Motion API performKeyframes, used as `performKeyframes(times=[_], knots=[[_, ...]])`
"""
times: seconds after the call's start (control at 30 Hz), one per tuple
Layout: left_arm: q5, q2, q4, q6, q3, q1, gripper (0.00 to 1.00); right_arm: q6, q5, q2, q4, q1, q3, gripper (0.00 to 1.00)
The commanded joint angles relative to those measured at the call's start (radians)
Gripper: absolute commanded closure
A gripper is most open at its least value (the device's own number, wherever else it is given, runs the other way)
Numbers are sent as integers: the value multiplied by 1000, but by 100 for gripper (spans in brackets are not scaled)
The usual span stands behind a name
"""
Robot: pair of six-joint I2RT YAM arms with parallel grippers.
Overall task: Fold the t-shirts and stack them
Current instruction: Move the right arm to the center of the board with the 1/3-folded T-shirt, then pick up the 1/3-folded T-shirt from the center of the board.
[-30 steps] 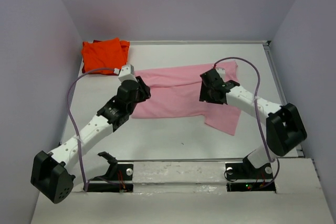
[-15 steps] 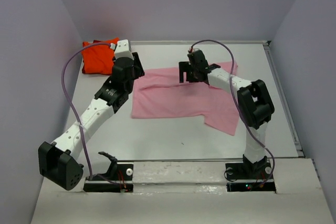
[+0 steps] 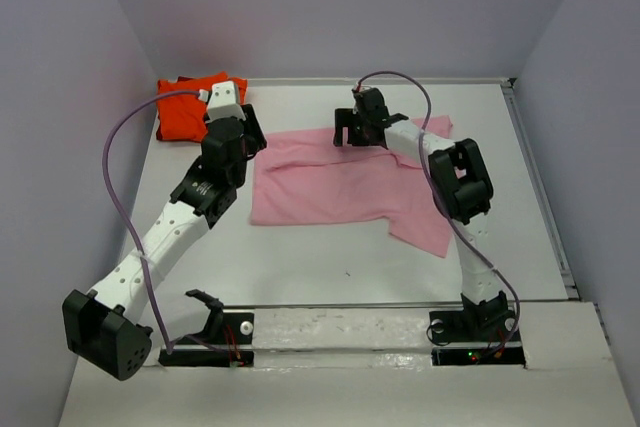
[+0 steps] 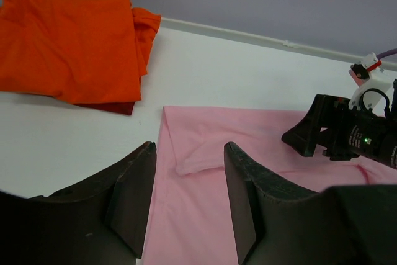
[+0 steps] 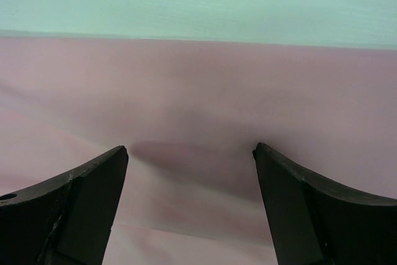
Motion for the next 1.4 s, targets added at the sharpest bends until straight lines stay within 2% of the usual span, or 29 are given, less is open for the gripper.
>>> performKeyframes(times=[0.0, 0.37, 0.5, 0.7, 0.9, 1.0, 1.03, 1.07, 1.1, 1.17, 1.2, 1.27, 1.37], knots=[[-35, -33, 41, 24, 18, 5, 43, 9, -64, 78, -23, -9, 109, 11], [-39, -59, 46, 30, 14, 4, 42, 29, -157, 282, -125, -87, 475, 12], [-41, -60, 46, 33, 15, 5, 42, 41, -176, 316, -134, -110, 537, 12], [-39, -56, 52, 35, 12, 5, 42, -28, -217, 285, -135, -119, 611, 12], [-36, -36, 58, 30, 6, 5, 42, -59, -268, 115, -132, -119, 625, 11], [-42, -33, 55, 30, 6, 5, 42, -42, -259, -44, -125, -119, 470, 11], [-44, -34, 56, 30, 6, 5, 42, -28, -216, -143, -117, -119, 406, 12], [-46, -36, 56, 29, 6, 5, 42, -20, -187, -144, -108, -119, 331, 12], [-46, -37, 56, 27, 6, 7, 42, 10, -109, -248, -93, -119, 175, 12], [-41, -37, 55, 26, 6, 7, 42, 55, -7, -360, -56, -119, -5, 12], [-41, -36, 55, 24, 7, 7, 42, 117, 45, -467, -43, -119, -171, 12], [-38, -36, 52, 21, 7, 7, 42, 177, 161, -575, -42, -119, -329, 8], [-39, -37, 50, 18, 7, 7, 42, 297, 241, -783, -52, -119, -603, 5]])
